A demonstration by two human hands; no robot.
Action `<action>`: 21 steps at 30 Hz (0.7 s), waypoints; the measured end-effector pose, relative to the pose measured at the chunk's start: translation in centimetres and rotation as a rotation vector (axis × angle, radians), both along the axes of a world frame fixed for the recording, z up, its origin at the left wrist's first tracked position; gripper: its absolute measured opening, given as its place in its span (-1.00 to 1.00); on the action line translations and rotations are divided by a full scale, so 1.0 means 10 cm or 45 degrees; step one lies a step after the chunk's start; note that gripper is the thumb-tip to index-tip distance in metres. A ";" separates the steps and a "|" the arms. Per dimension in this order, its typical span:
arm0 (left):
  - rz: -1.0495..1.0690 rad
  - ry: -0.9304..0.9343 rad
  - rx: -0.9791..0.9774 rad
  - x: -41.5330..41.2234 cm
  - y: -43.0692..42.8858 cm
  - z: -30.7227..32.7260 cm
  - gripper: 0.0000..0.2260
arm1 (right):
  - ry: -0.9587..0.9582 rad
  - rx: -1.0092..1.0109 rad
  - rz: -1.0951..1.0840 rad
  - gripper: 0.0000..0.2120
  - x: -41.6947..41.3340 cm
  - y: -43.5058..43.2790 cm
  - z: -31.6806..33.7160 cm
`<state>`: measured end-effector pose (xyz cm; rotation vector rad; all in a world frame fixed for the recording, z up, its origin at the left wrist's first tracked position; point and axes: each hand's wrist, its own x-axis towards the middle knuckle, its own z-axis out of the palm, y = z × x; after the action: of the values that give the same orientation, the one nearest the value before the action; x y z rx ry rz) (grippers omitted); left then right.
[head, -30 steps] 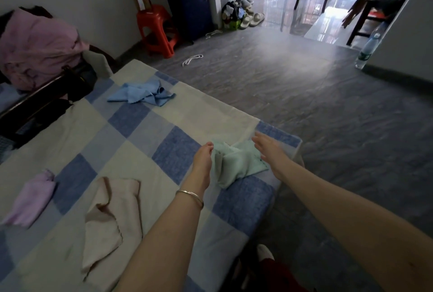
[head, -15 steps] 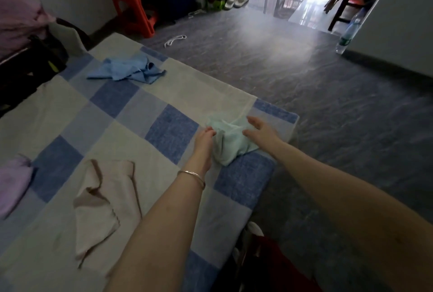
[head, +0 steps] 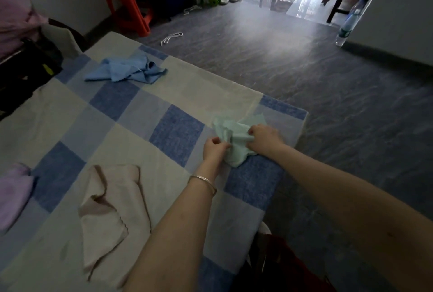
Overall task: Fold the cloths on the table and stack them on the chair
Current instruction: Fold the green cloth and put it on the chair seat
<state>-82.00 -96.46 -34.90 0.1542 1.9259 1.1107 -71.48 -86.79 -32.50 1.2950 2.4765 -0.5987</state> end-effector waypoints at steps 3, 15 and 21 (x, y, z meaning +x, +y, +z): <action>-0.107 0.033 -0.019 0.00 -0.01 -0.05 -0.63 | 0.084 -0.049 -0.098 -0.76 0.02 -0.02 -0.02; -0.138 0.247 0.089 -0.05 -0.05 0.09 -0.81 | 0.573 -0.297 -0.375 -0.69 0.14 -0.04 0.18; -0.069 0.120 0.383 -0.11 -0.07 0.33 -0.91 | 0.889 -0.619 -0.630 -0.49 0.12 -0.04 0.26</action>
<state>-83.15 -97.15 -31.55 0.4278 1.8146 1.3732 -70.26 -87.19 -29.89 1.6769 2.1889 -1.9143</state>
